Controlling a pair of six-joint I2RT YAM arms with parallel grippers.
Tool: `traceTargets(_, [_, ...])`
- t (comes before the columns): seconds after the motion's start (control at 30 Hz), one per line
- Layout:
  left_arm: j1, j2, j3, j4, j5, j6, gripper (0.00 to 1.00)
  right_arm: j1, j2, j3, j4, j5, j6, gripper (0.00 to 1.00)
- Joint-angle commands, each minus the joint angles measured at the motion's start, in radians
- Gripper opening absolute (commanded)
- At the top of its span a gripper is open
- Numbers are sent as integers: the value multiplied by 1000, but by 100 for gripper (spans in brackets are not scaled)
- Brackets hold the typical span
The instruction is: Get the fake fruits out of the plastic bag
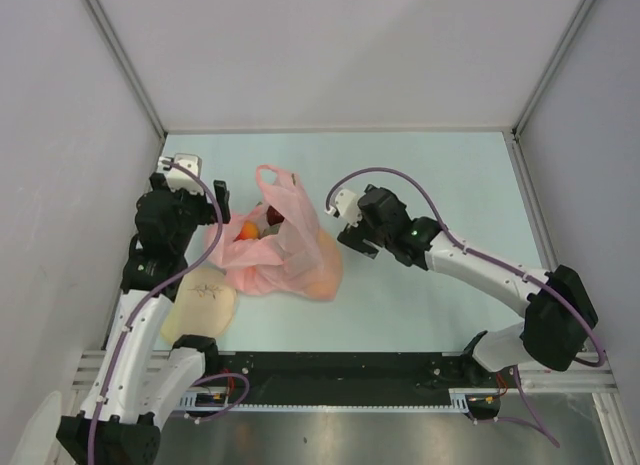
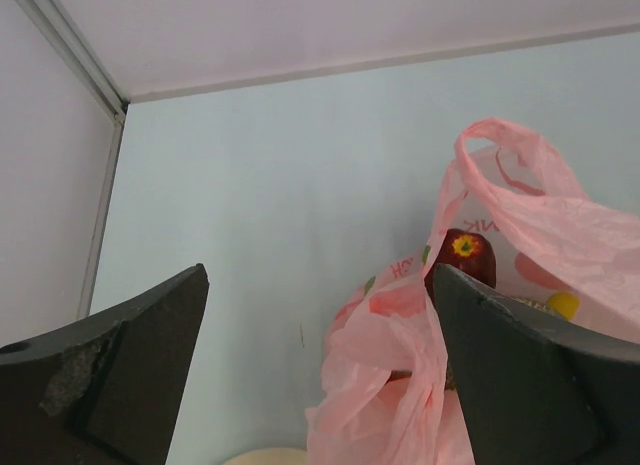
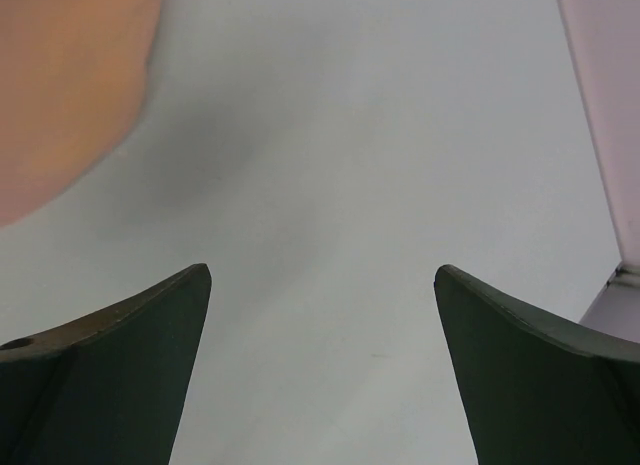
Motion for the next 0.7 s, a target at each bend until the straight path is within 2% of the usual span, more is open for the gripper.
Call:
traceTargets(0.0, [15,-52,89,-125,16,56,100,23,12,128,49,-57,-97,100])
traceTargets(0.07, [20,-60,149,-222,77,97,100,-3,19,245,36,-117,-49,99])
traceTargets(0.2, [21,-72,207,-337,82,122,100,-96,110,513,-65,-279,238,87])
traceTargets(0.3, [26,-93,235,-391,114,146,100,-104,151,664,-82,-378,286,84])
traceTargets(0.4, [38,-101,262,-471,185,160,100,-52,226,776,-88,-435,303,82])
traceTargets(0.6, [61,-138,226,-557,281,156,100,46,329,830,-62,-499,351,79])
traceTargets(0.67, [60,-152,194,-552,263,134,100,71,361,839,-59,-510,335,79])
